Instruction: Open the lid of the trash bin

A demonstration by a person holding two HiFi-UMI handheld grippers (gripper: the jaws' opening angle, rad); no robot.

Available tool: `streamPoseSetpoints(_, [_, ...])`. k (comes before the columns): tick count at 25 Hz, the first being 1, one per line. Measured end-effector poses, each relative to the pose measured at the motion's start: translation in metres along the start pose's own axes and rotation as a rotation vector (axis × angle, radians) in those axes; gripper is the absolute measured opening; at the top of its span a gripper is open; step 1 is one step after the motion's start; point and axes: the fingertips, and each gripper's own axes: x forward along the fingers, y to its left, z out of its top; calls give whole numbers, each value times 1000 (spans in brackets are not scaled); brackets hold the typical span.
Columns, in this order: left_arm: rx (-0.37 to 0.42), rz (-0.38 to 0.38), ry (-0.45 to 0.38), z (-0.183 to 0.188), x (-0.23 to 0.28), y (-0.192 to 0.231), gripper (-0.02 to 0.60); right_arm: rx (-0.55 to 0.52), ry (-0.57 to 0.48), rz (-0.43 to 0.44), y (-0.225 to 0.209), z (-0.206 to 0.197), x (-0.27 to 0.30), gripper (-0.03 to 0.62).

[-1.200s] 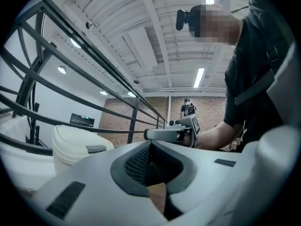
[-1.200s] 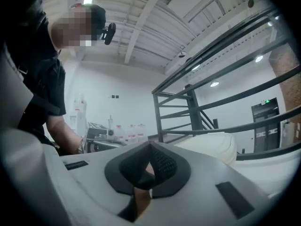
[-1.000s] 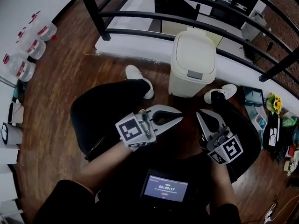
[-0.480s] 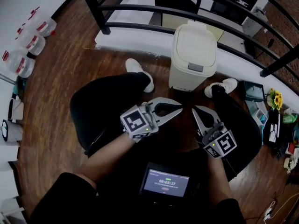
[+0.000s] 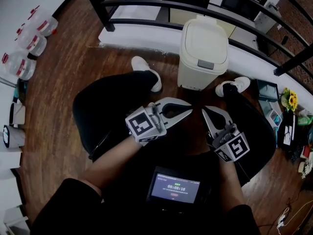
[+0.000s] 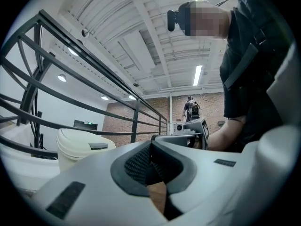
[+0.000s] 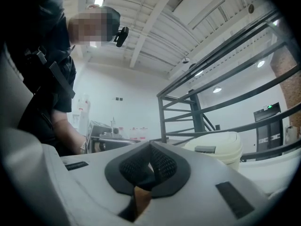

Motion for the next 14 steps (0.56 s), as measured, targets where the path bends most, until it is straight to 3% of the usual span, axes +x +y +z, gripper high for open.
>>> streamPoseSetpoints(14, [30, 7, 26, -5, 3, -1, 32, -11, 13, -1, -2, -4, 2, 12])
